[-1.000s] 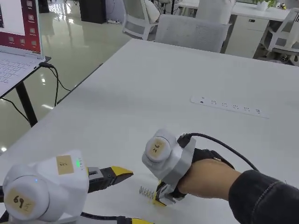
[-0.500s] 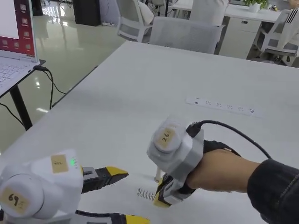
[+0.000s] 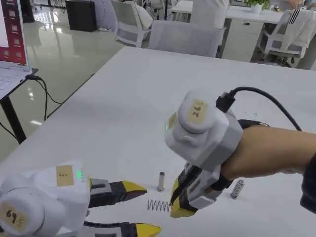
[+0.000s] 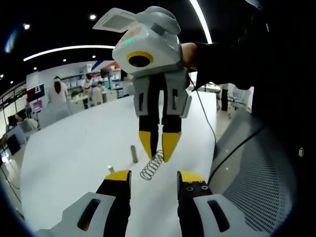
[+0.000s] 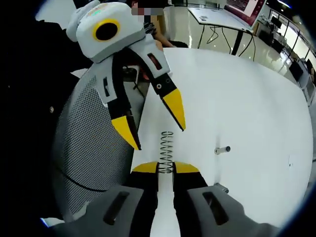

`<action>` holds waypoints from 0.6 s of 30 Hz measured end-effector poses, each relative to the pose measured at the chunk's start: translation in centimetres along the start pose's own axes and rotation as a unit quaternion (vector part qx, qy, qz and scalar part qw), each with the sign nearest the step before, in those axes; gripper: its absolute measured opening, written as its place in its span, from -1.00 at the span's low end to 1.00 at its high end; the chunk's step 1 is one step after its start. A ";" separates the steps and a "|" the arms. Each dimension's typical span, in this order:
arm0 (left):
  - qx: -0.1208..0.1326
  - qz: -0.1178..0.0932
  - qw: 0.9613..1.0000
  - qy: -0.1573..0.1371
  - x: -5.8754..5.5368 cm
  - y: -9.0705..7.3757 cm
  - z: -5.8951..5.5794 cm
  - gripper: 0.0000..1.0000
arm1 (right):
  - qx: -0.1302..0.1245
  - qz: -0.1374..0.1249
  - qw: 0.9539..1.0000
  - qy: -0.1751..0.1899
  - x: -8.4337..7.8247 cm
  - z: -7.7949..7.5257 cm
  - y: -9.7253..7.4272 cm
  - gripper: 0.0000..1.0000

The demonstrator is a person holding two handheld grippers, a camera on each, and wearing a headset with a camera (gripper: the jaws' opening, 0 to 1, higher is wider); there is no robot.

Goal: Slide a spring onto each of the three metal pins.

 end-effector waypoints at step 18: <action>-0.037 -0.010 0.998 0.053 0.6 0.1 -1.3 -0.91 | 0.019 0.035 0.999 -0.036 0.6 2.2 -0.5 -0.85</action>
Point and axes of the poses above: the centre of the closed fingertips' face, and the gripper's own axes: y roughly forward along the fingers, z roughly to its left, x roughly out of its top, the point moved 10 cm from there along -y, roughly backward along the fingers, and after that the axes turned 11 degrees about x, right-handed, at the moved point
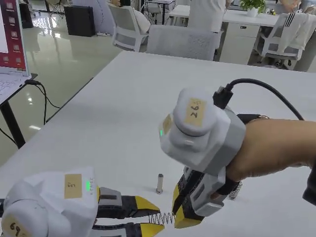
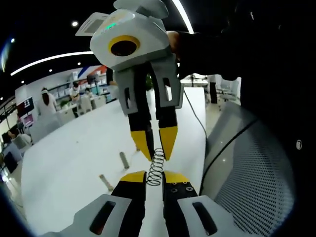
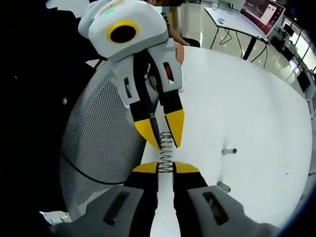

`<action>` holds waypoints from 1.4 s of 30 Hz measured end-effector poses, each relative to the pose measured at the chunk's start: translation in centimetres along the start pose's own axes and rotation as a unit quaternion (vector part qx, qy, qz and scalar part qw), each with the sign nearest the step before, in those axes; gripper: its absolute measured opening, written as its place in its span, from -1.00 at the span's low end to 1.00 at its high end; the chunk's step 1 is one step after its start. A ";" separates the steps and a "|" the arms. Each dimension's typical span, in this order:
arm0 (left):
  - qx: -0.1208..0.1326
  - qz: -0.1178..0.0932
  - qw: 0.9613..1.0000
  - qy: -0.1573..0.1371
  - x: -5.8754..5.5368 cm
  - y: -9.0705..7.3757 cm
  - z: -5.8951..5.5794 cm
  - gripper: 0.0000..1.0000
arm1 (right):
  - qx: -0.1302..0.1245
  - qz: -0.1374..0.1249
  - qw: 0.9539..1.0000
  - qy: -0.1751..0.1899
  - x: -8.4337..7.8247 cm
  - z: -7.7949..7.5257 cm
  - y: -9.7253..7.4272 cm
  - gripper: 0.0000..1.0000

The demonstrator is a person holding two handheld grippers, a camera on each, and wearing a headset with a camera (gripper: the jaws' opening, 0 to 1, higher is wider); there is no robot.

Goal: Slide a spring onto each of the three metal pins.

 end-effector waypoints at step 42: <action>0.016 -0.025 1.000 -0.009 0.6 0.1 0.3 -0.95 | -0.025 -0.038 0.999 -0.030 2.7 1.2 -2.0 -0.72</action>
Point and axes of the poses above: the centre of the closed fingertips' face, and the gripper's own axes: y roughly forward along the fingers, z roughly to its left, x roughly out of its top, the point moved 10 cm from there along -y, roughly backward along the fingers, and after that the axes turned 11 degrees about x, right-handed, at the moved point
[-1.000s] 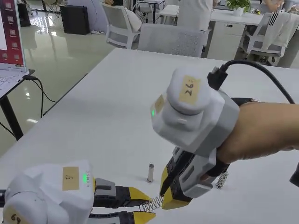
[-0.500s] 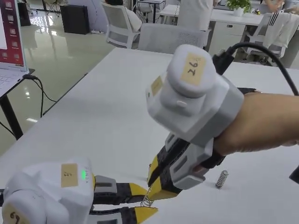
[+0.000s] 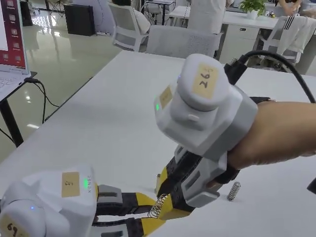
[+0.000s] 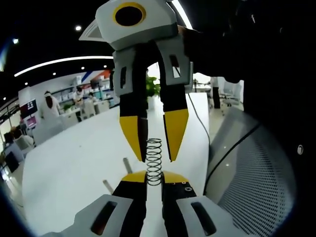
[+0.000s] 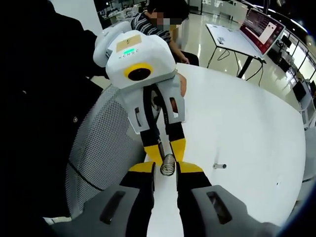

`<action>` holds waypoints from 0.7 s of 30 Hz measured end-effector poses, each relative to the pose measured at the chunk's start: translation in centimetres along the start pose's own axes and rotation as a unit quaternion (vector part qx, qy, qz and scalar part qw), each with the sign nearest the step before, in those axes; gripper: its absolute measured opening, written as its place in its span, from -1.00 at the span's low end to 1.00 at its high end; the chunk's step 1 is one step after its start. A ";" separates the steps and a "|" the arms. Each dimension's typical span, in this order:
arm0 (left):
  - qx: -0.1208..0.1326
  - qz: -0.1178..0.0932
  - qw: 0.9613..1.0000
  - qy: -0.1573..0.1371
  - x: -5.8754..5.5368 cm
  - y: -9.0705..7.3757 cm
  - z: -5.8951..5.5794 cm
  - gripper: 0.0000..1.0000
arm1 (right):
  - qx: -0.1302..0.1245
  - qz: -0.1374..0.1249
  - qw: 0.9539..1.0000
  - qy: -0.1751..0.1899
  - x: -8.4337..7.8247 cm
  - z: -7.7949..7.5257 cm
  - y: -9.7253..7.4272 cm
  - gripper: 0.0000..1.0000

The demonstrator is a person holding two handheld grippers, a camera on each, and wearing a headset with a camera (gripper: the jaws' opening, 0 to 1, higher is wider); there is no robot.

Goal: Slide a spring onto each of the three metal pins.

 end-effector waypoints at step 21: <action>0.018 -0.008 0.999 -0.028 -0.1 -0.1 0.5 -0.83 | -0.013 0.003 1.000 0.014 0.1 -1.1 0.3 -0.84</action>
Point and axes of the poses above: the centre of the closed fingertips' face, and the gripper's own axes: y roughly forward along the fingers, z roughly to its left, x roughly out of its top, the point moved 10 cm from there along -y, roughly backward along the fingers, and after that the axes turned 11 degrees about x, right-handed, at the moved point
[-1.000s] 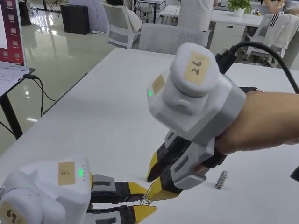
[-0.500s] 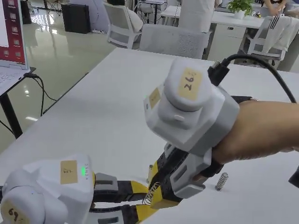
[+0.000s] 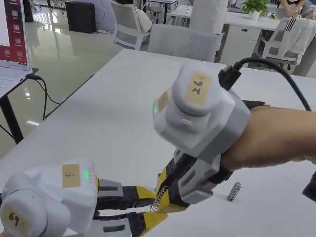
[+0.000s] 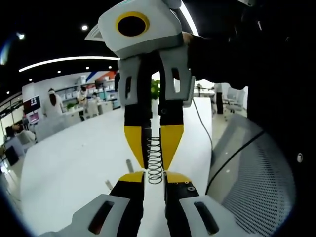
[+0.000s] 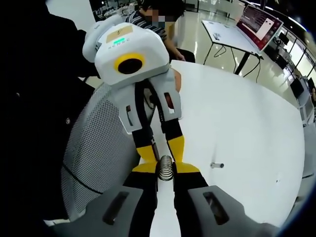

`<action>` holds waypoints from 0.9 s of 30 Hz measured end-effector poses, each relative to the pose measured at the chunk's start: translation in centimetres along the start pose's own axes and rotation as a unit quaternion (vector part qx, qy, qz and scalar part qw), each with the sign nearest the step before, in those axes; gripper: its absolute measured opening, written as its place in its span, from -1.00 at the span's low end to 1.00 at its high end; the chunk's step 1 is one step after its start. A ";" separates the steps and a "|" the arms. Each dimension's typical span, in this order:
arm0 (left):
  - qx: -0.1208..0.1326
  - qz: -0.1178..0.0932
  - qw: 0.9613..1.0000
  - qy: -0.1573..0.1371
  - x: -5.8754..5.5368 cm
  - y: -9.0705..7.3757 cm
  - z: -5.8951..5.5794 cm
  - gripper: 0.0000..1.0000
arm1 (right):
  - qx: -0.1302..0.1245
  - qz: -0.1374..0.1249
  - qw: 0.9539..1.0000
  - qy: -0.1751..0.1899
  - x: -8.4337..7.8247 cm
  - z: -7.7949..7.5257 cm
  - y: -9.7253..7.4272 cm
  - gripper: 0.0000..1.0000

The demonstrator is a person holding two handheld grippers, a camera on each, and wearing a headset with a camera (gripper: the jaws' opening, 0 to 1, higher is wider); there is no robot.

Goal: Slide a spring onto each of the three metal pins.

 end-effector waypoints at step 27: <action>0.071 0.017 0.996 -0.052 -2.2 -1.4 2.3 -0.11 | -0.041 0.005 0.997 0.066 -2.3 -3.8 -1.0 -0.83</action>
Point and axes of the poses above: the centre of the closed fingertips' face, and the gripper's own axes: y roughly forward along the fingers, z roughly to its left, x roughly out of its top, the point moved 10 cm from there along -y, roughly backward along the fingers, and after that the axes turned 11 degrees about x, right-handed, at the moved point
